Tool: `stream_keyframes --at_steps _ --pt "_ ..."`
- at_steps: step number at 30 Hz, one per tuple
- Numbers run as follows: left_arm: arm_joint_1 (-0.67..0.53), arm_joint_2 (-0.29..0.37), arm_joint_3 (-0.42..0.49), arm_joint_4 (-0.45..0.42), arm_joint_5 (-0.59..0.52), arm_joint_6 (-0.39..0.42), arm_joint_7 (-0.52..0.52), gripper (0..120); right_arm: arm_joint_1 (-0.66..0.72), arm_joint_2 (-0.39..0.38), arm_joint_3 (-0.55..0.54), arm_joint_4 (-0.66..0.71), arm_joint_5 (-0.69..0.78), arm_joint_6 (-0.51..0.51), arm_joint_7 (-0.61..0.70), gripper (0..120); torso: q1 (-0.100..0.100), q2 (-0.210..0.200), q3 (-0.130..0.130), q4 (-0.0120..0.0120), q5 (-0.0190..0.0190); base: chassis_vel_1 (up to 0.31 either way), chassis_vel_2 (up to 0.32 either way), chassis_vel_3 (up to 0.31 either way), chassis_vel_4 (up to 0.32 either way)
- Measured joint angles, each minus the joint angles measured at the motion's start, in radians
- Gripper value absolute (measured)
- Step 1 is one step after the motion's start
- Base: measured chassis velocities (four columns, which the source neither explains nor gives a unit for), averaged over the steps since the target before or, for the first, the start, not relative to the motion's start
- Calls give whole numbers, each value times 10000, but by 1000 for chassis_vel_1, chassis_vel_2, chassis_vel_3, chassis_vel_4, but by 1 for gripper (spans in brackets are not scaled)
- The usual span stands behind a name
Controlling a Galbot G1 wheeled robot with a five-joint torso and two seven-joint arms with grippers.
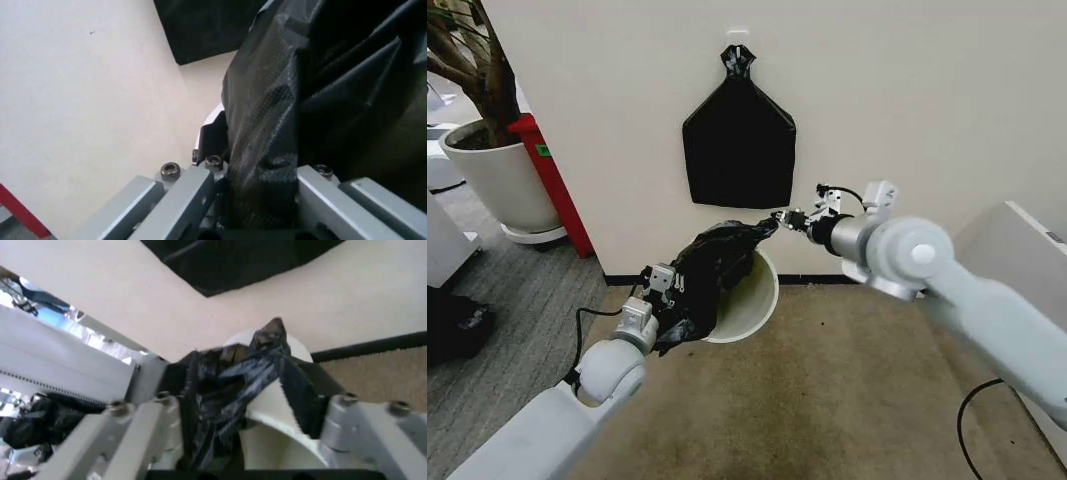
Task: Place the garbage bag over the trash bin.
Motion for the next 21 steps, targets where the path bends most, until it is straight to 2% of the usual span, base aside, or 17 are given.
stream_keyframes --at_steps 4,8,10,15,21 --pt "-62 -7 12 35 -2 0 0 1 -132 -54 -309 215 -284 -118 -3 53 0 0 0 -4 1 0 0 0 0" --pt "-78 -5 29 37 12 0 2 1 -44 303 -678 271 -657 -140 263 70 0 0 0 0 1 0 0 0 0" --pt "-78 -3 30 35 24 0 3 1 0 375 -716 251 -689 -140 290 73 0 0 0 1 -1 0 0 0 0" --pt "-37 20 29 -67 76 -3 3 1 169 571 -850 100 -761 -135 546 95 0 0 0 0 -2 0 0 0 0" --pt "-29 20 26 -153 121 -14 3 1 162 698 -901 -139 -755 -120 754 100 0 0 0 0 -1 0 0 0 0"
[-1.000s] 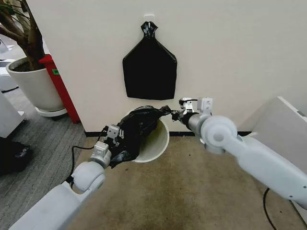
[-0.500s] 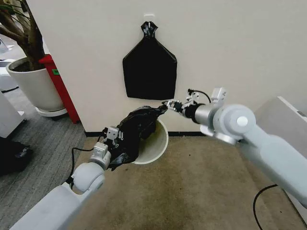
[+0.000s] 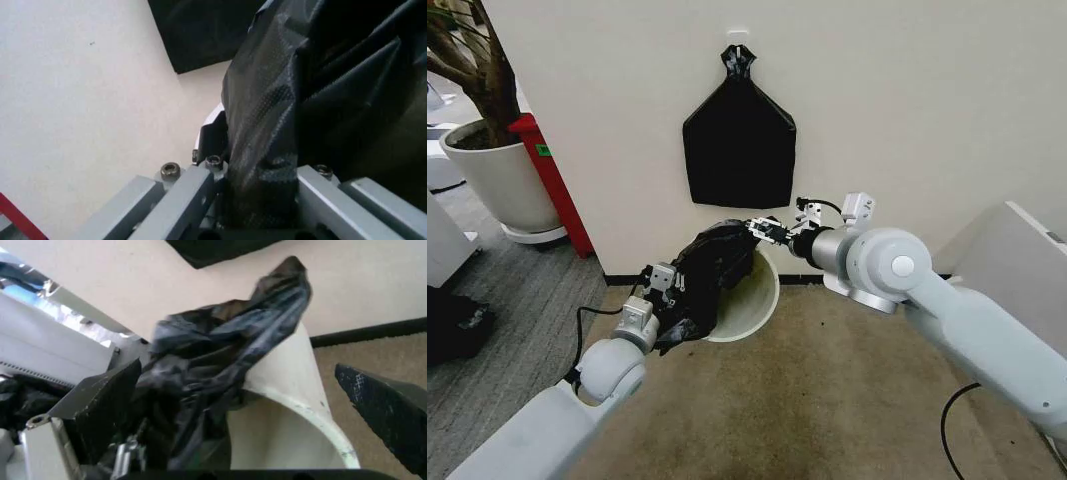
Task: Place the garbage bag over the trash bin.
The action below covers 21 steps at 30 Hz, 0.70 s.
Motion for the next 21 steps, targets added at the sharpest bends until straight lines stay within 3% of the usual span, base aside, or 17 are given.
stream_keyframes --at_steps 11,21 --pt "276 97 -155 -320 66 -117 41 1 -146 -210 41 -683 -355 -491 212 100 0 0 0 -1 2 0 0 0 0" --pt "813 228 -464 -654 -120 -378 205 1 -245 -1323 163 -965 -382 -1104 -1 100 0 0 0 -1 1 0 0 0 0"
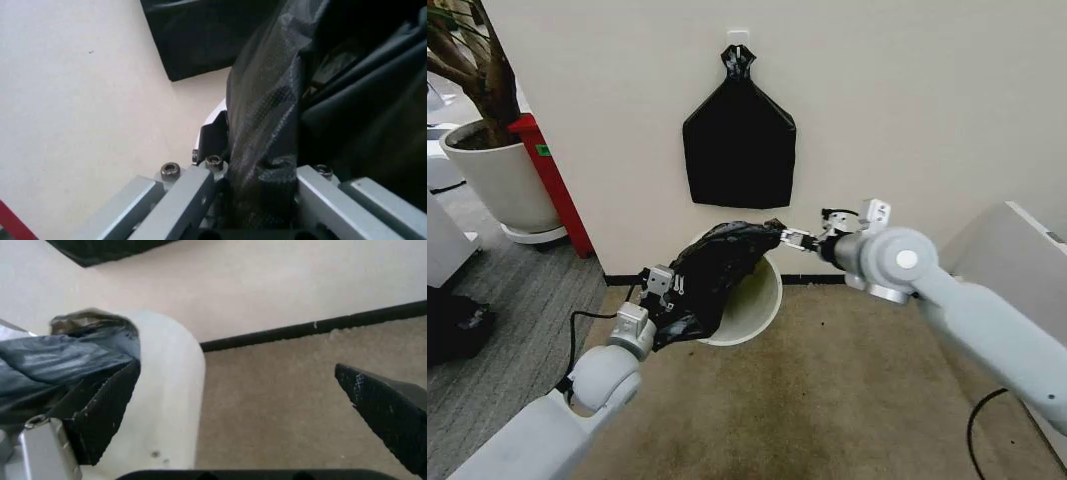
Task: Place the garbage bag over the trash bin.
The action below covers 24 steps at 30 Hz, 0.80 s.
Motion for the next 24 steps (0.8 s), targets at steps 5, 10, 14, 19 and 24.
stream_keyframes --at_steps 5,10,14,19,24 --pt "152 45 -41 -125 -231 -78 62 1 -238 -279 -10 -243 -269 -211 -815 100 0 0 0 1 2 0 0 0 0" --pt "323 47 -57 -242 -481 -92 61 1 -671 -644 39 -312 -831 -250 -2102 100 0 0 0 -3 4 0 0 0 0" --pt "361 30 -58 -219 -523 -73 -12 1 -719 -680 516 240 -231 53 -1475 100 0 0 0 2 0 0 0 0 0" --pt "330 0 -45 -158 -662 83 -199 1 -724 -584 1254 1039 1288 819 -395 100 0 0 0 -1 1 0 0 0 0" --pt "245 -11 50 -149 -724 178 -282 1 -806 -106 1347 1755 2607 1845 295 100 0 0 0 0 0 0 0 0 0"
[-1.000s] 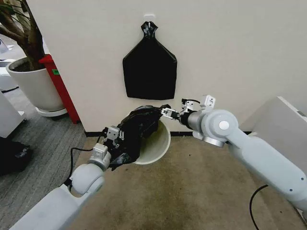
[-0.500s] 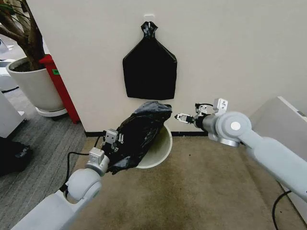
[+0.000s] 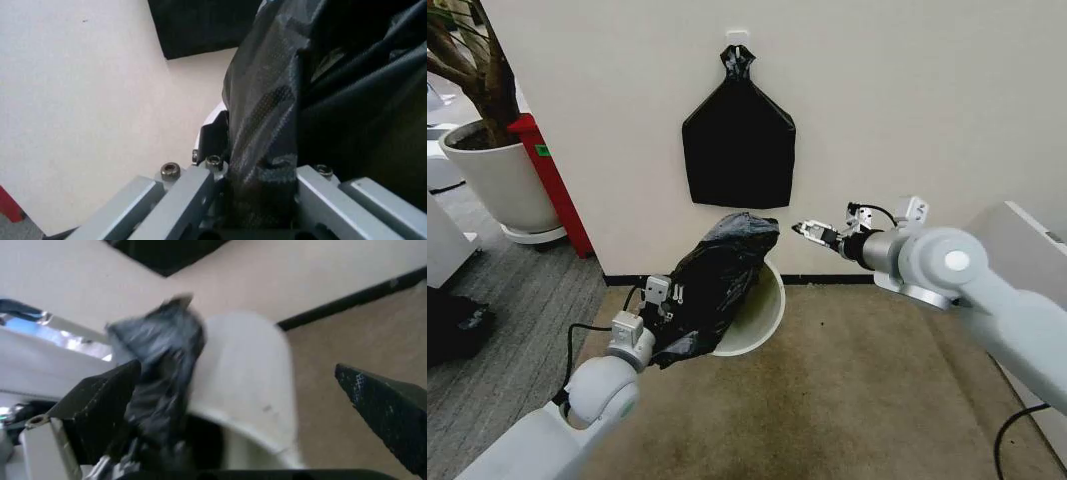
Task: Place the garbage bag over the trash bin.
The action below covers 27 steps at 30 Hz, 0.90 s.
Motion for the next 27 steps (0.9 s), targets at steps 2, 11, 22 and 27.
stream_keyframes --at_steps 2,11,22,27 --pt "-8 0 11 -3 0 6 -4 1 -23 98 -35 9 6 74 21 100 0 0 0 0 0 0 0 0 0" --pt "5 52 22 -88 33 18 -6 1 -210 884 -447 -181 -775 51 312 100 0 0 0 1 -1 0 0 0 0" --pt "71 73 -20 -235 36 -209 173 1 -593 244 -695 -1024 -2462 -1713 658 100 0 0 1 -1 1 0 0 0 0" --pt "22 49 -20 -235 8 -219 198 1 -774 -50 -605 -1093 -2517 -2048 536 100 0 0 0 0 0 0 0 0 0"
